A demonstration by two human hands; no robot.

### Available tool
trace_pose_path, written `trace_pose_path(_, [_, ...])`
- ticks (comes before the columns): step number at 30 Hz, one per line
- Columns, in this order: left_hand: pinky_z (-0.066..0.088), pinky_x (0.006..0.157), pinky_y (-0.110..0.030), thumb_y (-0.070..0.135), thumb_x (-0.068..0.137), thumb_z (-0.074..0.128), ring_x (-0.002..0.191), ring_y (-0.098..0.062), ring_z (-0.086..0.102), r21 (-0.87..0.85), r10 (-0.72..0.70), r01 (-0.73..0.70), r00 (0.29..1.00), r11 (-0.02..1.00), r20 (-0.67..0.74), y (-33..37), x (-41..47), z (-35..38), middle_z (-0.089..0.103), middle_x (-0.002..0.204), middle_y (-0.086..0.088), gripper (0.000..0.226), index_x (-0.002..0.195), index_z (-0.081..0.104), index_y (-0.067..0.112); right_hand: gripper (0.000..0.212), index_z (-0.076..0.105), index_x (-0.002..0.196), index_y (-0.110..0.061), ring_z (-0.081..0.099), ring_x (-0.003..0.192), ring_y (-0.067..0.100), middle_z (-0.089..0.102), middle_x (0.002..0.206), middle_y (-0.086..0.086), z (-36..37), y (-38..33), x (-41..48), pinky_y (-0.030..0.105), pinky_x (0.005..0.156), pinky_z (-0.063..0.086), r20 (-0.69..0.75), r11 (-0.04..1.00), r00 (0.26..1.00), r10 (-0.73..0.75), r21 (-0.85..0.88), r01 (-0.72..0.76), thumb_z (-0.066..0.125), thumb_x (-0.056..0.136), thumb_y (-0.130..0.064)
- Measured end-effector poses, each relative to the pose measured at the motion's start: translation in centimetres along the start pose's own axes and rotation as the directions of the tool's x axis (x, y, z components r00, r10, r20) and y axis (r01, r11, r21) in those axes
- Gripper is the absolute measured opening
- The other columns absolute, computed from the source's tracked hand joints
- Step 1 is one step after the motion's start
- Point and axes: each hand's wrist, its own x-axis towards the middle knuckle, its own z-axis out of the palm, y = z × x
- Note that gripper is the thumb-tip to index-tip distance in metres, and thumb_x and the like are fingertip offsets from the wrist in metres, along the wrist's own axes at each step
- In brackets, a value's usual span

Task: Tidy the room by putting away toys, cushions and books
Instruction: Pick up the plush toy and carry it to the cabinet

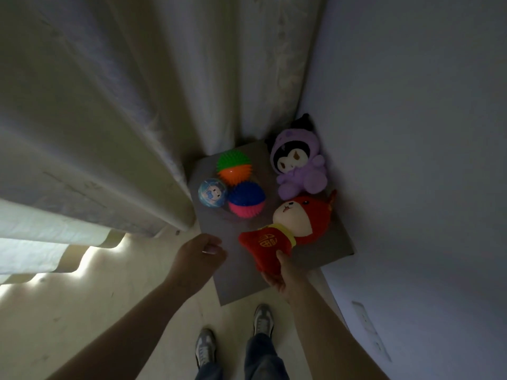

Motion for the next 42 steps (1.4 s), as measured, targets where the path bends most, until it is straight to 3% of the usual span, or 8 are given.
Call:
trace_pose_path(4, [0.037, 0.055, -0.003, 0.017, 0.085, 0.068, 0.080, -0.011, 0.063, 0.003, -0.008, 0.008, 1.000, 1.000, -0.002, -0.3, 0.5, 0.1, 0.068, 0.096, 0.000, 0.017, 0.102, 0.067, 0.017, 0.030, 0.053, 0.110, 0.001, 0.058, 0.075, 0.026, 0.057, 0.097, 0.018, 0.6, 0.5, 1.0, 0.024, 0.043, 0.054, 0.018, 0.998, 1.000, 0.024, -0.061, -0.023, 0.059, 0.094, -0.024])
trace_pose_path(12, [0.039, 0.061, -0.009, 0.020, 0.085, 0.067, 0.085, -0.014, 0.064, -0.013, -0.025, 0.025, 1.000, 1.000, -0.010, -0.7, 0.6, 0.3, 0.067, 0.096, 0.001, 0.020, 0.105, 0.067, 0.017, 0.044, 0.047, 0.128, 0.000, 0.056, 0.071, 0.024, 0.059, 0.096, 0.018, -0.1, 0.8, 0.8, 0.028, 0.057, 0.051, 0.057, 0.965, 0.998, -0.007, -0.262, 0.021, 0.055, 0.096, -0.029])
trace_pose_path(17, [0.037, 0.058, -0.005, 0.020, 0.087, 0.066, 0.079, -0.008, 0.063, -0.024, -0.017, 0.017, 1.000, 1.000, -0.012, -0.6, 0.0, 0.4, 0.066, 0.092, 0.004, 0.018, 0.104, 0.066, 0.017, 0.069, 0.036, 0.140, -0.011, 0.057, 0.106, 0.035, 0.054, 0.125, 0.019, -0.7, 0.2, 1.8, 0.036, 0.064, 0.054, 0.024, 0.956, 0.997, -0.073, -0.283, 0.077, 0.067, 0.086, -0.041])
trace_pose_path(21, [0.038, 0.051, -0.002, 0.018, 0.086, 0.068, 0.073, 0.002, 0.059, -0.050, -0.033, 0.032, 0.999, 0.998, -0.010, -1.1, -0.3, 0.4, 0.067, 0.092, 0.002, 0.015, 0.100, 0.064, 0.019, 0.097, 0.029, 0.143, -0.017, 0.060, 0.105, 0.036, 0.051, 0.129, 0.018, -0.1, 0.7, 3.3, 0.033, 0.052, 0.055, -0.043, 0.931, 0.993, -0.112, -0.353, 0.090, 0.082, 0.068, -0.046])
trace_pose_path(28, [0.035, 0.054, -0.004, 0.023, 0.086, 0.067, 0.074, 0.003, 0.058, -0.012, -0.057, 0.056, 0.998, 0.998, -0.023, -2.6, 0.6, 1.2, 0.066, 0.093, 0.006, 0.019, 0.104, 0.065, 0.019, 0.070, 0.043, 0.133, -0.011, 0.059, 0.109, 0.042, 0.055, 0.125, 0.020, -1.4, 1.2, 6.0, 0.020, 0.038, 0.045, -0.005, 0.945, 0.982, -0.188, -0.273, 0.180, 0.079, 0.075, -0.027])
trace_pose_path(32, [0.039, 0.058, -0.008, 0.022, 0.085, 0.068, 0.074, 0.001, 0.059, -0.019, -0.062, 0.062, 0.998, 0.998, -0.007, -2.8, 1.0, 2.2, 0.065, 0.090, 0.008, 0.020, 0.105, 0.066, 0.019, 0.059, 0.043, 0.136, -0.014, 0.057, 0.108, 0.034, 0.053, 0.128, 0.018, -2.7, -0.1, 5.8, 0.038, 0.076, 0.055, 0.122, 0.986, 0.985, -0.125, -0.093, 0.137, 0.070, 0.083, -0.013])
trace_pose_path(37, [0.039, 0.060, -0.010, 0.021, 0.084, 0.068, 0.077, -0.005, 0.062, -0.021, -0.080, 0.080, 0.997, 0.997, -0.012, -2.7, 1.7, 2.8, 0.067, 0.093, 0.004, 0.020, 0.104, 0.066, 0.017, 0.051, 0.046, 0.132, -0.014, 0.059, 0.097, 0.026, 0.058, 0.117, 0.013, -2.3, -0.9, 5.6, 0.039, 0.087, 0.049, 0.118, 0.919, 0.989, -0.084, -0.375, 0.123, 0.068, 0.087, -0.022])
trace_pose_path(42, [0.036, 0.061, -0.007, 0.020, 0.085, 0.067, 0.082, -0.010, 0.061, -0.012, -0.093, 0.093, 0.996, 0.996, -0.013, -2.3, 0.9, 3.5, 0.068, 0.096, 0.002, 0.021, 0.106, 0.067, 0.016, 0.042, 0.056, 0.119, -0.010, 0.061, 0.101, 0.029, 0.063, 0.110, 0.011, -2.9, -0.2, 5.1, 0.047, 0.095, 0.051, -0.015, 0.771, 0.949, -0.316, -0.587, 0.248, 0.069, 0.085, -0.028])
